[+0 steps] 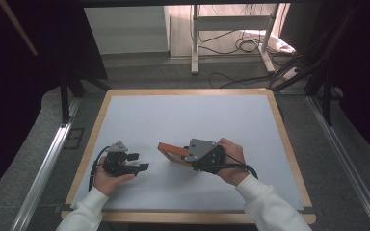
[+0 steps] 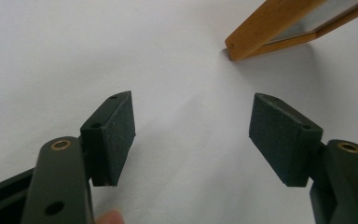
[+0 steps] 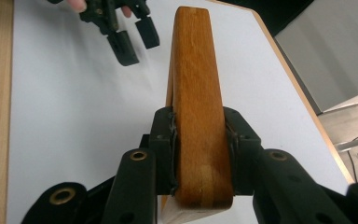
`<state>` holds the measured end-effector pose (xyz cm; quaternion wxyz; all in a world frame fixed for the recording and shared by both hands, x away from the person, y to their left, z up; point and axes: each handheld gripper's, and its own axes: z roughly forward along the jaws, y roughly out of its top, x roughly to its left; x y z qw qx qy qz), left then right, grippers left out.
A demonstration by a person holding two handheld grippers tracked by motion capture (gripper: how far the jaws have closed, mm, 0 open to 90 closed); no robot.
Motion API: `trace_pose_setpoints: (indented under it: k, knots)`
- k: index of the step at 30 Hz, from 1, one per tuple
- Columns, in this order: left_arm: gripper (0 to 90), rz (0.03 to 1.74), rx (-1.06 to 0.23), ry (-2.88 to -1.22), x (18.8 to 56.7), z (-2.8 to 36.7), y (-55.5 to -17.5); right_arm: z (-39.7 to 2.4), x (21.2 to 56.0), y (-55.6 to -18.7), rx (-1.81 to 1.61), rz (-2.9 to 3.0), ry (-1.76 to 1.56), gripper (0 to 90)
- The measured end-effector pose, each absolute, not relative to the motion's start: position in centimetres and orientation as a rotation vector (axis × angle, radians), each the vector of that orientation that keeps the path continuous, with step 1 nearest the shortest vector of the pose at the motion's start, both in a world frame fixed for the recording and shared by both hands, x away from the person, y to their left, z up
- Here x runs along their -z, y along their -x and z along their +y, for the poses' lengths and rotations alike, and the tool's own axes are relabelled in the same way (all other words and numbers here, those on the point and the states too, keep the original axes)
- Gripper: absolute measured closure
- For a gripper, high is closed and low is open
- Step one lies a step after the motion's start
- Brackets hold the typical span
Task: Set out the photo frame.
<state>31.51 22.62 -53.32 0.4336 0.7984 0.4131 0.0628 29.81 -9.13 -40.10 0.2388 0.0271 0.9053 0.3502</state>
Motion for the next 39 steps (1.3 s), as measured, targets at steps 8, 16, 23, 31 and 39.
trace_pose_setpoints:
  k: [8,16,23,31,39]
  knots:
    - [31.1,1.029,-0.152,-1.988,53.4,22.5,-31.5,-10.1,40.1,-32.7,-0.974,2.448,-0.222,64.5]
    - [31.0,1.025,-0.151,-1.992,53.4,22.5,-31.6,-10.4,40.3,-34.7,-0.946,2.433,-0.309,56.8]
    - [31.0,1.024,-0.152,-1.990,53.4,22.6,-31.6,-10.7,40.8,-36.6,-0.931,2.417,-0.400,49.3]
    - [30.9,1.023,-0.154,-1.989,53.4,22.5,-31.5,-11.2,41.4,-38.0,-0.941,2.381,-0.501,43.5]
    - [30.8,1.025,-0.151,-1.986,53.4,22.6,-31.5,-11.6,41.2,-37.8,-1.027,2.306,-0.578,30.9]
